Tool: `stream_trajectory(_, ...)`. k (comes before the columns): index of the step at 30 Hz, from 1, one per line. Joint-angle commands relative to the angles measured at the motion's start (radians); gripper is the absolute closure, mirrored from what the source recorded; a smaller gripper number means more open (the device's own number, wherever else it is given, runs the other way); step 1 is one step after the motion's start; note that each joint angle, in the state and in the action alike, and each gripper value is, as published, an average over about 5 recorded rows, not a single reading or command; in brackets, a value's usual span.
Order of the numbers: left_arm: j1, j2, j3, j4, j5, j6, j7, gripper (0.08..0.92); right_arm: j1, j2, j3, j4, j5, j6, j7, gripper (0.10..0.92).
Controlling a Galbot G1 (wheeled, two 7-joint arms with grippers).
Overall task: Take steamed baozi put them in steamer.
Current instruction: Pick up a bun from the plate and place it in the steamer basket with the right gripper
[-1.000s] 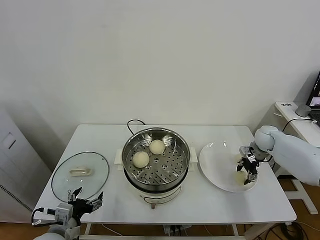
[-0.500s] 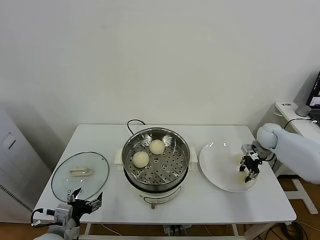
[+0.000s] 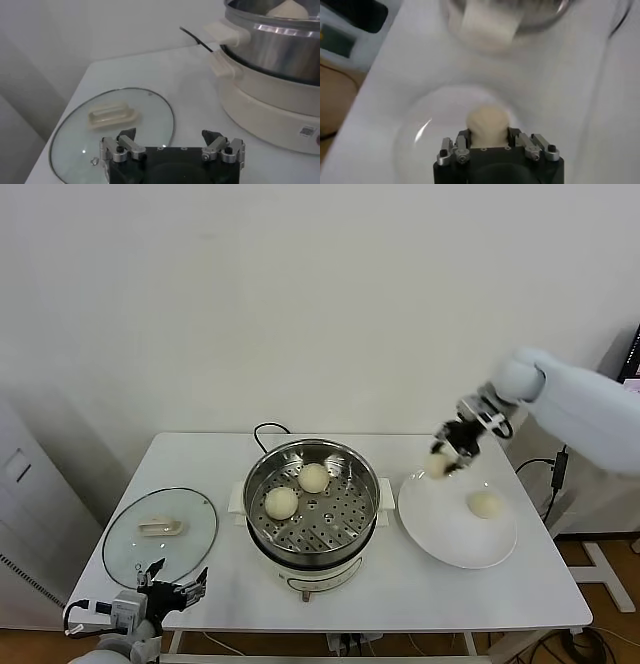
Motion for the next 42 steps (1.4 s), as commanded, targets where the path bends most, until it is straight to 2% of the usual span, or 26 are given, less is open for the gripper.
stream_trajectory(1, 0.0, 0.003, 0.002, -0.002, 0.0, 0.001, 0.0, 0.177, 0.132, 0.148, 0.011, 0.078, 0.072, 0.148, -0.017, 0.558)
stream_trajectory(15, -0.004, 0.005, 0.002, -0.003, -0.001, 0.001, 0.001, 0.177, 0.053, 0.32, 0.013, 0.231, -0.057, 0.32, -0.008, 0.558)
stream_trajectory(23, -0.005, 0.003, 0.002, -0.004, 0.0, 0.002, 0.0, 0.177, 0.011, 0.331, -0.01, 0.299, -0.115, 0.335, 0.0, 0.558)
stream_trajectory(42, -0.009, 0.006, 0.002, 0.001, -0.001, 0.001, 0.001, 0.177, -0.11, 0.335, -0.004, 0.327, -0.303, 0.407, 0.002, 0.558)
